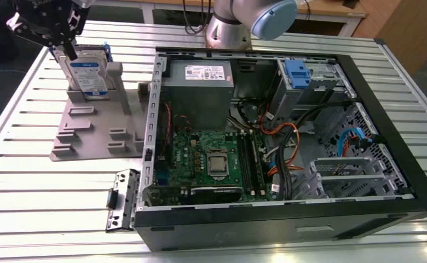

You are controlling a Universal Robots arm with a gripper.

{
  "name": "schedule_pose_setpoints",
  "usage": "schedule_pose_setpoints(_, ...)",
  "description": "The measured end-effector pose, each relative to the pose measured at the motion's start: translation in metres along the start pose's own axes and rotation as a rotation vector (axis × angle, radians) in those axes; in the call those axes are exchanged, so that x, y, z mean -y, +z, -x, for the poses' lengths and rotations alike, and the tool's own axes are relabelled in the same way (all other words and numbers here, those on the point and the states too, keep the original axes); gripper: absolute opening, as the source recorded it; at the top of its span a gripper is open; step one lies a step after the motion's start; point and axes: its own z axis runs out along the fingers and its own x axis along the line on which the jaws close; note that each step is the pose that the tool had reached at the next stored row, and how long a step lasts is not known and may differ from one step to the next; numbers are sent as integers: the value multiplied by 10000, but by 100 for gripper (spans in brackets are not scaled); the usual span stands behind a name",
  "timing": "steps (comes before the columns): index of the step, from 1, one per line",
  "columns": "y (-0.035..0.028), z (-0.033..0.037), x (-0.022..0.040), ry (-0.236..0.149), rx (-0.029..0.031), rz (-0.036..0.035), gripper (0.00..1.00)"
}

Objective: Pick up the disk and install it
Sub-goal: 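Pick up the disk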

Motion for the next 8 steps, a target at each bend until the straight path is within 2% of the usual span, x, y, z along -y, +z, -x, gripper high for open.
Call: schedule_pose_setpoints(8, 0, 0, 0, -477, -8, 13, 10)
